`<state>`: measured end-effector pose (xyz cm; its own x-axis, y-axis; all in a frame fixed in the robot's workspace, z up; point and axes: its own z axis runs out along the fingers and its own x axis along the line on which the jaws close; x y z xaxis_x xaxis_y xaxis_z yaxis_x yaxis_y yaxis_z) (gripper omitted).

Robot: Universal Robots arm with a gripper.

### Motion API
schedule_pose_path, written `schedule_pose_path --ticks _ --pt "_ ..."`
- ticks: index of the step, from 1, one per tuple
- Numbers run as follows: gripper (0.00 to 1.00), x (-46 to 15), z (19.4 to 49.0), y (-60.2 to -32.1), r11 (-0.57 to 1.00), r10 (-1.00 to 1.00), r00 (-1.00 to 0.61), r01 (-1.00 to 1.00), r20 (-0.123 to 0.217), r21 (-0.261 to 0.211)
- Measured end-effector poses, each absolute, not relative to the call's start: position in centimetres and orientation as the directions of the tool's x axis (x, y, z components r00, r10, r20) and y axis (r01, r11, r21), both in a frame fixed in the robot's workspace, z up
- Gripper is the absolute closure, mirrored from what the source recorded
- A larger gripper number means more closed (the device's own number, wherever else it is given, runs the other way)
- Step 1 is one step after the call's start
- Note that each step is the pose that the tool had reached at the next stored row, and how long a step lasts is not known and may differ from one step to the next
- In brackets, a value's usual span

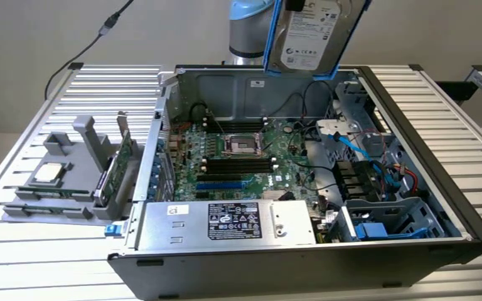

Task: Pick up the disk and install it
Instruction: 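Pick up the disk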

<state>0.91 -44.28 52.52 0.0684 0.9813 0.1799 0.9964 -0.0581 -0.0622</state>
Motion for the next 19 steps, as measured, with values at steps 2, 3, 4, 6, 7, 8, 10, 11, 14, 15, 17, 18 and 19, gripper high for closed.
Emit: schedule_pose_path --ticks 2,3,4,6,7,8,10,11,14,15,17,18,19 --pt "0.67 1.4 52.6 -44.8 -0.058 0.981 0.069 0.996 0.18 -0.062" --pt "0.67 1.6 52.6 -45.1 -0.058 0.981 0.068 0.996 0.18 -0.062" --pt "0.67 1.8 52.6 -45.3 -0.058 0.981 0.068 0.996 0.18 -0.062" --pt "0.67 2.3 52.6 -45.9 -0.058 0.981 0.068 0.996 0.18 -0.062" --pt "0.67 2.5 52.7 -46.2 -0.058 0.981 0.069 0.996 0.18 -0.062" --pt "0.67 2.8 52.7 -46.5 -0.058 0.981 0.069 0.996 0.18 -0.062" --pt "0.67 3.2 52.7 -47.0 -0.058 0.981 0.068 0.996 0.18 -0.062" --pt "0.67 3.5 52.7 -47.3 -0.058 0.981 0.068 0.996 0.18 -0.062" --pt "0.67 4.2 52.8 -48.1 -0.058 0.981 0.068 0.996 0.181 -0.062" --pt "0.67 4.4 52.8 -48.4 -0.058 0.981 0.068 0.996 0.181 -0.062" --pt "0.67 4.9 52.8 -48.9 -0.058 0.981 0.068 0.996 0.181 -0.062" --pt "0.67 5.1 52.8 -49.2 -0.058 0.981 0.068 0.996 0.181 -0.062" --pt "0.67 5.3 52.8 -49.4 -0.058 0.981 0.068 0.996 0.181 -0.062"
